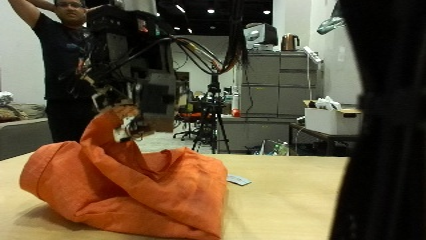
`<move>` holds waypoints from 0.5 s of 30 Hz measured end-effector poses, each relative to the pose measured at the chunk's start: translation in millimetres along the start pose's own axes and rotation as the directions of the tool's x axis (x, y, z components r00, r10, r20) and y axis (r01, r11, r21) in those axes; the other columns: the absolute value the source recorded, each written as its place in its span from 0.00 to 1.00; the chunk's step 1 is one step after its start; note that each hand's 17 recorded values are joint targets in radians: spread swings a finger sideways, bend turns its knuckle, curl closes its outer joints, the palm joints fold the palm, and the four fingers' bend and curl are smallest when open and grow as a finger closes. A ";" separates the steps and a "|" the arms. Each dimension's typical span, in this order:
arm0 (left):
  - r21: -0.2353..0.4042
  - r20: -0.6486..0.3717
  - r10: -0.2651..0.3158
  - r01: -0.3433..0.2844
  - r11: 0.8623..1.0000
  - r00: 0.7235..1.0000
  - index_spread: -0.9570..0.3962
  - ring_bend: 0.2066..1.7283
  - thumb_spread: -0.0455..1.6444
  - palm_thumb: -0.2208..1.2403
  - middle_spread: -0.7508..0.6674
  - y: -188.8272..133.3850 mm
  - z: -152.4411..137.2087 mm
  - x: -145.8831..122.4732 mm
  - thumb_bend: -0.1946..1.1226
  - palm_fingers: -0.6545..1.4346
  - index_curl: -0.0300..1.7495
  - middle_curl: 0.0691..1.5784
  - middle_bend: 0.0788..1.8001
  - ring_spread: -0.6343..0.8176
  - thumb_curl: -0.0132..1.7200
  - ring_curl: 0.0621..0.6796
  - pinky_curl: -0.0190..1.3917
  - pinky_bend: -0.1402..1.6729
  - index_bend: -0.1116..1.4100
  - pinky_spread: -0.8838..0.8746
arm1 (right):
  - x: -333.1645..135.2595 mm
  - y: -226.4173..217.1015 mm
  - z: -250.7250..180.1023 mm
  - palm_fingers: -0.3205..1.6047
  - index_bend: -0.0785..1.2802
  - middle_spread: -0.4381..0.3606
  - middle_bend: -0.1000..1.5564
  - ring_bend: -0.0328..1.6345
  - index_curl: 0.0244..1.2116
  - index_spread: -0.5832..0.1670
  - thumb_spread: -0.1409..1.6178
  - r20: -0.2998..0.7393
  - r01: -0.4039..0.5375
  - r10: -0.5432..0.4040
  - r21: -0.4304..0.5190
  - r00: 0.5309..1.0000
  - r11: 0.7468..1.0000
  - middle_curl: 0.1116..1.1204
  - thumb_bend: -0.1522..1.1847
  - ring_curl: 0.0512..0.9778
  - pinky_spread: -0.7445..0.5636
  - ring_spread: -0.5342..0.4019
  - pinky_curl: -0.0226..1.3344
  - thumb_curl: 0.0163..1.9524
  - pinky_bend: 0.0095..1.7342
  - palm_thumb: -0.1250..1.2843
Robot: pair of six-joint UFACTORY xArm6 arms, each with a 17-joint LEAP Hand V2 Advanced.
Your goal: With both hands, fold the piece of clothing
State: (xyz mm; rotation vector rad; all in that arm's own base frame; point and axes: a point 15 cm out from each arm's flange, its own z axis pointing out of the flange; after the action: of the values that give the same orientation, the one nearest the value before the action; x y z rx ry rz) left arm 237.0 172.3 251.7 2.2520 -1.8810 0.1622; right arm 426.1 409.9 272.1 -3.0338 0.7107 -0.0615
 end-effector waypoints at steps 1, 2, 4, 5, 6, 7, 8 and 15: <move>0.001 0.000 0.000 0.000 1.000 1.000 0.72 0.15 0.80 0.50 0.64 0.5 -0.3 0.6 0.14 0.37 0.19 0.18 0.07 0.73 0.21 0.26 0.23 0.21 0.18 0.78 | -2.3 -0.4 -5.6 0.15 0.31 0.39 0.49 0.68 0.52 0.28 0.76 0.010 0.013 -0.013 0.012 1.000 1.000 0.61 0.09 0.58 0.37 0.31 0.50 0.29 0.52 0.69; 0.005 0.002 0.001 -0.001 1.000 1.000 0.72 0.15 0.79 0.50 0.64 1.3 -1.5 1.5 0.14 0.37 0.19 0.18 0.07 0.73 0.21 0.25 0.23 0.21 0.18 0.78 | -3.3 -0.7 -10.9 0.15 0.28 0.42 0.47 0.66 0.49 0.27 0.75 0.012 0.019 -0.019 0.022 1.000 1.000 0.58 0.09 0.56 0.41 0.33 0.49 0.28 0.52 0.69; 0.006 0.004 0.003 -0.003 1.000 1.000 0.72 0.15 0.79 0.50 0.64 3.9 -2.4 4.6 0.14 0.37 0.19 0.18 0.07 0.73 0.21 0.25 0.24 0.21 0.18 0.78 | -5.1 -0.5 -30.2 0.13 0.23 0.49 0.40 0.60 0.43 0.24 0.74 0.010 0.038 -0.039 0.054 0.999 0.998 0.52 0.09 0.50 0.51 0.40 0.47 0.28 0.52 0.67; 0.006 0.004 0.004 -0.004 1.000 1.000 0.72 0.15 0.79 0.50 0.64 4.9 -3.2 7.7 0.14 0.37 0.19 0.18 0.07 0.73 0.21 0.25 0.24 0.21 0.18 0.78 | -4.0 0.7 -40.4 0.10 0.22 0.52 0.37 0.56 0.41 0.23 0.74 0.004 0.047 -0.047 0.069 0.999 0.997 0.49 0.09 0.47 0.57 0.46 0.46 0.28 0.51 0.67; 0.009 0.006 0.006 -0.006 1.000 1.000 0.72 0.15 0.79 0.50 0.64 4.9 -4.4 9.8 0.14 0.37 0.19 0.18 0.07 0.73 0.21 0.25 0.24 0.21 0.18 0.78 | -1.9 2.3 -47.7 0.10 0.22 0.52 0.37 0.56 0.41 0.23 0.74 -0.001 0.050 -0.050 0.078 0.999 0.996 0.49 0.09 0.47 0.57 0.46 0.46 0.28 0.51 0.67; 0.010 0.007 0.006 -0.006 1.000 1.000 0.72 0.15 0.79 0.50 0.64 5.1 -5.5 11.7 0.14 0.37 0.19 0.18 0.07 0.73 0.21 0.25 0.24 0.21 0.18 0.78 | 1.7 5.6 -60.5 0.09 0.20 0.56 0.32 0.51 0.39 0.21 0.73 -0.009 0.053 -0.052 0.095 0.999 0.994 0.44 0.10 0.43 0.64 0.54 0.45 0.27 0.50 0.67; 0.010 0.008 0.006 -0.006 1.000 1.000 0.72 0.15 0.79 0.50 0.64 5.6 -6.5 14.2 0.14 0.38 0.19 0.18 0.07 0.73 0.21 0.25 0.24 0.20 0.18 0.77 | 4.6 9.0 -70.9 0.10 0.19 0.58 0.29 0.46 0.37 0.21 0.73 -0.015 0.053 -0.052 0.107 0.999 0.993 0.41 0.10 0.40 0.70 0.60 0.43 0.27 0.48 0.66; 0.020 0.024 0.028 -0.029 0.999 0.999 0.72 0.15 0.79 0.50 0.63 9.2 -19.7 41.4 0.14 0.38 0.19 0.18 0.07 0.73 0.22 0.25 0.24 0.20 0.18 0.77 | 43.7 72.3 -170.1 0.16 0.19 0.58 0.23 0.36 0.32 0.20 0.74 -0.046 -0.039 0.049 0.201 0.998 0.979 0.33 0.11 0.30 0.85 0.73 0.36 0.27 0.39 0.69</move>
State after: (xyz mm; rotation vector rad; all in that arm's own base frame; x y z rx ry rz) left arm 236.5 135.4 280.4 2.2510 -1.9328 0.1605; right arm 425.7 323.1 441.1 -2.8333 0.7266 -0.1975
